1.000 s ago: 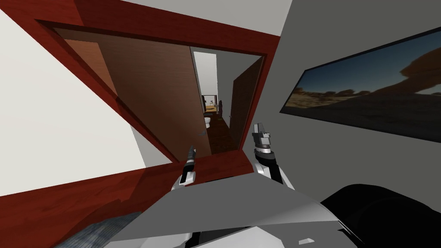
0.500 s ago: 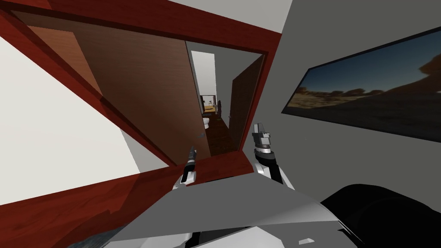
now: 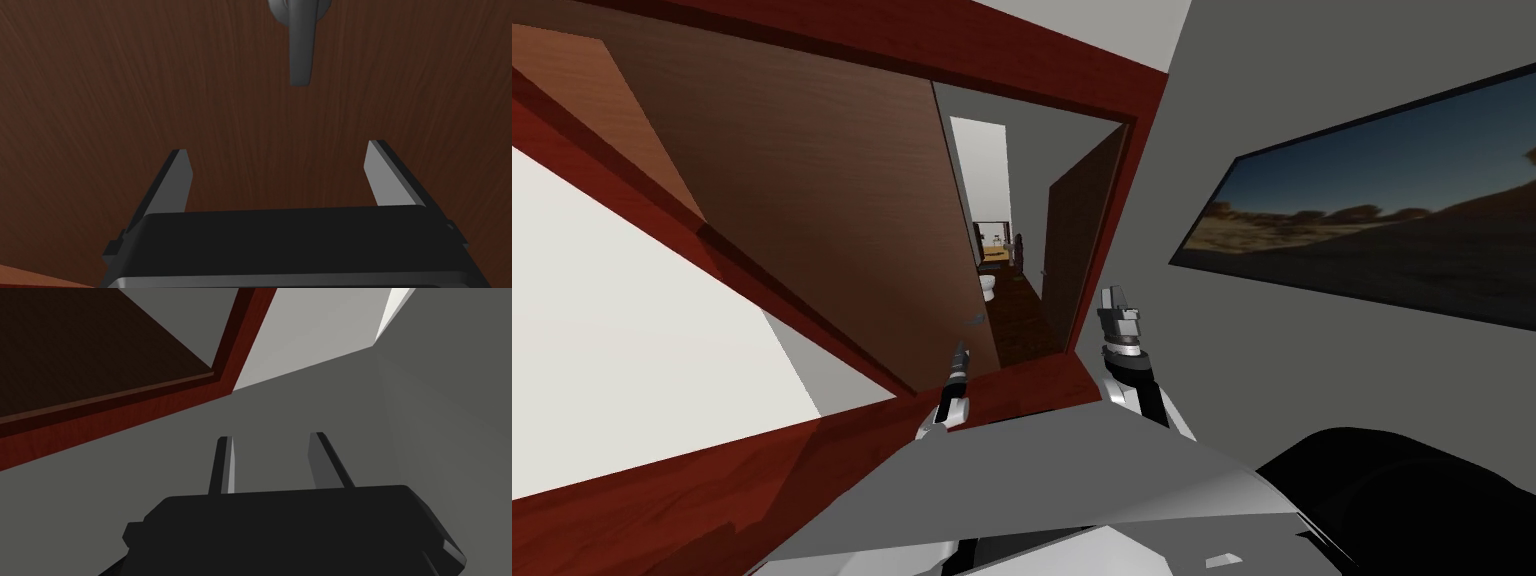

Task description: Push the door open

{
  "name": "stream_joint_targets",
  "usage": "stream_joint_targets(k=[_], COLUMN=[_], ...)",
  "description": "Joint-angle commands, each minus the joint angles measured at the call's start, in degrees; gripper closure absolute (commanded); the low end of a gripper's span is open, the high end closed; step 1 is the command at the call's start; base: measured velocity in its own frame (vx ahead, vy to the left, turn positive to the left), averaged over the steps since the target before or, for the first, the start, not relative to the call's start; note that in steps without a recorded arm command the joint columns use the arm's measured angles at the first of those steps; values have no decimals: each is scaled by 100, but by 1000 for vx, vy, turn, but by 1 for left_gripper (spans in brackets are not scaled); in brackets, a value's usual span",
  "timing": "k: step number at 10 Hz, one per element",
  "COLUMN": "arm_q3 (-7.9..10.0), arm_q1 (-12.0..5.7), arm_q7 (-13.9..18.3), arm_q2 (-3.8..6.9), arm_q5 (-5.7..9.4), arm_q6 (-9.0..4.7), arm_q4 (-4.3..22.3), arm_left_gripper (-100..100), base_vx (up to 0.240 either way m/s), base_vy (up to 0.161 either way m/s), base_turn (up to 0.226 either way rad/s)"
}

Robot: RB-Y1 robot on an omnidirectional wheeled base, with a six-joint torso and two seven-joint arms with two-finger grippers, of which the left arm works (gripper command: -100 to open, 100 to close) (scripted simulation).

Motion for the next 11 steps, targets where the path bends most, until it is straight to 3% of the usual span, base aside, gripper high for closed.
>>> stream_joint_targets(k=[1,6,11], arm_q3=[-3,-4,39], arm_q1=[-78,-293,-311], arm_q7=[-20,-54,-58], arm_q2=[-7,-19,0], arm_q5=[35,108,126], arm_q6=[-2,-64,-81], arm_q4=[176,644,680], arm_left_gripper=[-100,-100,-100], base_vx=[109,87,144], base_vy=[13,20,19], base_turn=[-49,-45,-21])
